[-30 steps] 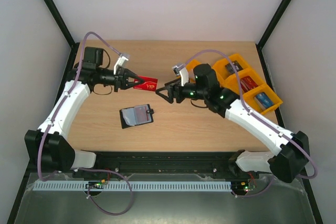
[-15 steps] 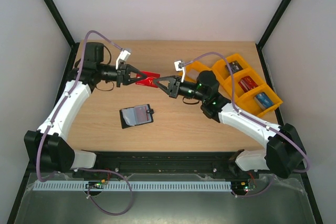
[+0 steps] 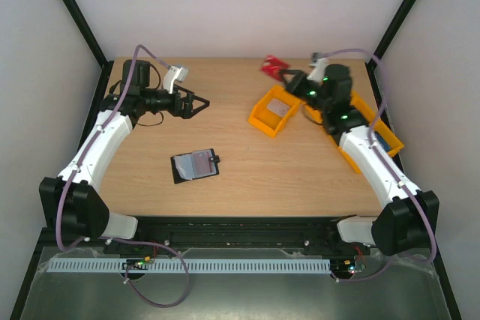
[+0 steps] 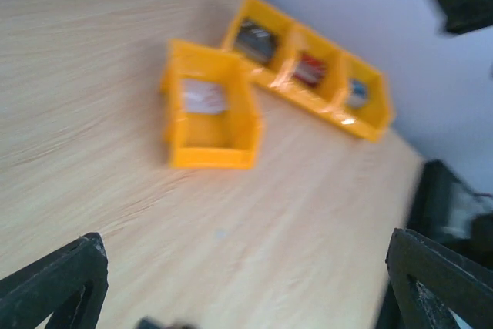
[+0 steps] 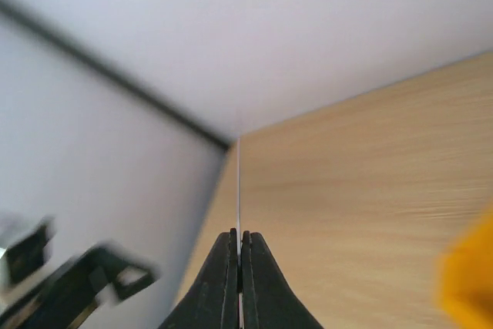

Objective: Take the credit cards out of the card holder
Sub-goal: Place the credit card in the storage box.

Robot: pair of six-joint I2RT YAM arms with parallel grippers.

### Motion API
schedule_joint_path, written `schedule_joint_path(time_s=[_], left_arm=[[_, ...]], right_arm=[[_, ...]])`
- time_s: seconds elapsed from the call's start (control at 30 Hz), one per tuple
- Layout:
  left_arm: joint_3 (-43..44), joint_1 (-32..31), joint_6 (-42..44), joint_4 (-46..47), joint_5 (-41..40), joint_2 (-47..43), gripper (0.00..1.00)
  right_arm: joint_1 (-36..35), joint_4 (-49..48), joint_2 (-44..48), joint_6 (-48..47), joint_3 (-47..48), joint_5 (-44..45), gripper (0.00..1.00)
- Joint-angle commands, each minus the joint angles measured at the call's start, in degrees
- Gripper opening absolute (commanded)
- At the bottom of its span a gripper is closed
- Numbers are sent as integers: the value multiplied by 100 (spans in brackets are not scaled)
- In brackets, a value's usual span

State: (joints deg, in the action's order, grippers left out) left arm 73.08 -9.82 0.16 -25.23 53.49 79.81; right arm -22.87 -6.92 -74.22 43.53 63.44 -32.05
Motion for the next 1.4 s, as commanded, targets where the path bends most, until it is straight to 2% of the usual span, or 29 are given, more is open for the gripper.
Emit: schedule_joint_path(time_s=[0.0, 0.07, 0.17, 0.3, 0.43, 0.53, 0.8, 0.93, 1.07, 1.27, 1.37], left_arm=[[-300, 167, 666, -119, -1880, 102, 99], [-464, 195, 837, -90, -2265, 141, 100], [-597, 245, 1057, -174, -2397, 322, 99], [-495, 417, 813, -310, -2564, 741, 99], [-446, 560, 790, -333, -2557, 869, 99], [-488, 561, 778, -308, -2619, 833, 100], [-521, 578, 836, -335, -2773, 878, 99], [-491, 587, 830, -369, -2756, 906, 100], [-437, 587, 858, -472, -2671, 1041, 100], [-383, 637, 839, -512, -2621, 1043, 100], [-373, 648, 845, -534, -2614, 1093, 99]], right_arm=[[1451, 2160, 222, -297, 345, 716, 2], [2031, 2657, 192, -491, 489, 772, 2], [2987, 3149, 178, -890, 485, 634, 2], [4270, 3596, 231, -1272, 311, 432, 2], [4925, 3767, 163, -1579, 275, 989, 2], [5254, 3851, -23, -1603, 314, 1025, 2], [5345, 3825, -454, -1650, 281, 1471, 2], [5238, 3649, -854, -1505, 442, 401, 2], [4849, 3217, -898, -1202, 334, 527, 2], [4778, 2483, -1454, -746, 188, 540, 2], [4684, 2506, -1817, -596, 403, 443, 2]])
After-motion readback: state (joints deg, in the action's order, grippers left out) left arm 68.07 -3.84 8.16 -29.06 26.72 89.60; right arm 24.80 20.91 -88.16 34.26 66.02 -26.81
